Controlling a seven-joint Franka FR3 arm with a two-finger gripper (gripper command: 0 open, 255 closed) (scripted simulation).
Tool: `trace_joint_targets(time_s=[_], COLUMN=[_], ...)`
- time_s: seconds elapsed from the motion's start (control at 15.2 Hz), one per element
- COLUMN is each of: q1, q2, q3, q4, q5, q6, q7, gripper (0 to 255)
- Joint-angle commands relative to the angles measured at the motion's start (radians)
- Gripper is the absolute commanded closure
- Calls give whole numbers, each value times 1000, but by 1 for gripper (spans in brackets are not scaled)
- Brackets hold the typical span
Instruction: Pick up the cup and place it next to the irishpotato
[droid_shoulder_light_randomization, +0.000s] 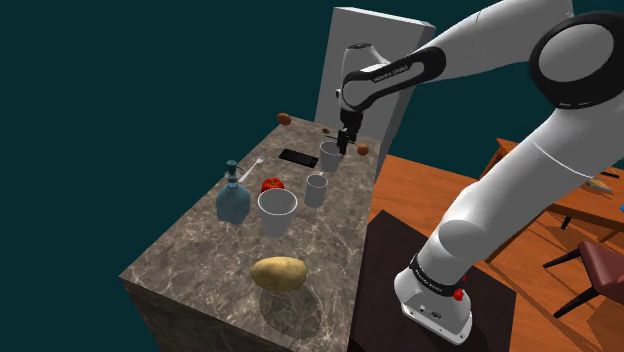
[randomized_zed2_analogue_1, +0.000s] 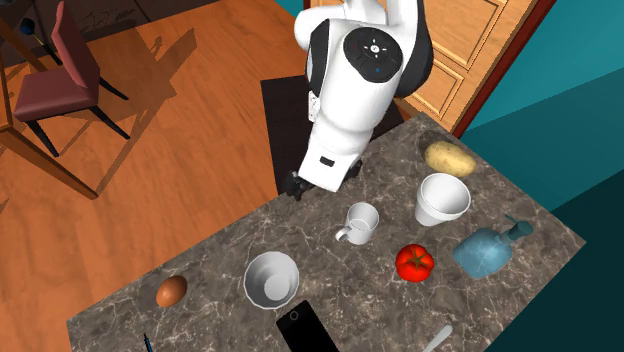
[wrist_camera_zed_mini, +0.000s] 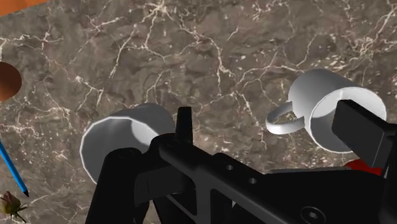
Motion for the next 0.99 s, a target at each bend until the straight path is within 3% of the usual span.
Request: trace_joint_targets(time_s=[0.0, 0.73, 0.92], q1=[-3, -52, -59], q2=[76, 502, 532], q3=[-15, -33, -31], q4=[27, 305, 302], q5=[3, 97, 101], q6=[61, 267, 300], q7=[-25, -188, -190], gripper=[0, 0, 0])
